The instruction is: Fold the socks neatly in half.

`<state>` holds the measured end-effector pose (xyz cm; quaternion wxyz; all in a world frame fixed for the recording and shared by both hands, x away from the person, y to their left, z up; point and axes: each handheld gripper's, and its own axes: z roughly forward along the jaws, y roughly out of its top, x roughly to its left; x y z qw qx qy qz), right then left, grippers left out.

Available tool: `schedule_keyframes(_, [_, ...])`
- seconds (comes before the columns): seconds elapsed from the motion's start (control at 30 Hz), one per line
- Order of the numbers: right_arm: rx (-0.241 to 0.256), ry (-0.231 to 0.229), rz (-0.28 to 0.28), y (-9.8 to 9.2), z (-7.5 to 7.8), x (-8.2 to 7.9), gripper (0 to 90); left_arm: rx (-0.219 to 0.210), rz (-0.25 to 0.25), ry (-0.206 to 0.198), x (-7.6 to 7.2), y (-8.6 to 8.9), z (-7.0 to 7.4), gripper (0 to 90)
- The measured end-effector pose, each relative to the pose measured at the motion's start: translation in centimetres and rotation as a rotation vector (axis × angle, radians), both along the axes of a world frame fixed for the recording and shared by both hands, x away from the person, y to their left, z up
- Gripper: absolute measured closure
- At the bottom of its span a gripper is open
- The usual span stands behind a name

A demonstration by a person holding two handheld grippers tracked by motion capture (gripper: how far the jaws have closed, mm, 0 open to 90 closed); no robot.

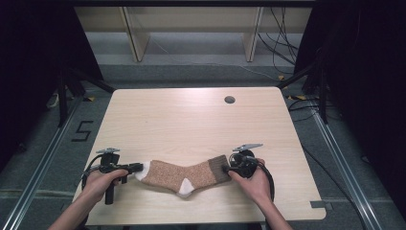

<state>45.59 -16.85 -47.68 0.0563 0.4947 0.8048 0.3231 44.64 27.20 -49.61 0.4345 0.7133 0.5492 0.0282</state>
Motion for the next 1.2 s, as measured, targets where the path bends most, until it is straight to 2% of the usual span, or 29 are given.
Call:
schedule_keyframes(0.07, [-0.001,0.002,0.000,0.0,0.0,0.0,58.5,0.018,0.008,-0.006,0.0,-0.2,0.0,57.6])
schedule_keyframes(0.2, [-0.012,-0.004,0.008,0.0,0.0,0.1,58.3,0.023,-0.012,-0.001,-0.1,-0.5,0.1,49.7])
schedule_keyframes(0.3, [-0.013,-0.006,0.009,0.1,0.1,0.1,58.2,0.033,-0.016,0.009,0.0,-0.7,-0.1,48.8])
schedule_keyframes(0.47, [-0.013,-0.007,0.011,0.1,0.1,0.0,58.2,0.038,-0.018,0.023,0.0,-0.8,-0.4,53.0])
schedule_keyframes(0.63, [-0.017,-0.007,0.013,0.1,0.1,0.1,58.2,0.043,-0.025,0.032,-0.1,-1.0,-0.5,63.2])
schedule_keyframes(0.77, [-0.017,-0.012,0.011,0.1,0.1,0.0,58.2,0.029,-0.027,0.038,-0.1,-1.1,-0.6,72.5])
schedule_keyframes(0.83, [-0.003,-0.001,0.007,0.1,0.0,0.0,58.2,0.026,-0.031,0.042,-0.1,-1.0,-0.7,74.9])
schedule_keyframes(1.0, [-0.006,-0.003,0.001,0.1,-0.1,0.0,58.2,-0.015,-0.016,0.056,-0.1,-1.0,-0.5,79.6])
schedule_keyframes(1.07, [-0.007,-0.008,0.012,0.1,-0.1,0.0,58.3,-0.040,-0.014,0.043,-0.1,-0.8,0.0,80.1])
schedule_keyframes(1.2, [-0.006,-0.014,0.003,0.2,0.0,0.0,58.4,-0.078,-0.019,-0.004,0.1,-0.9,1.9,80.4])
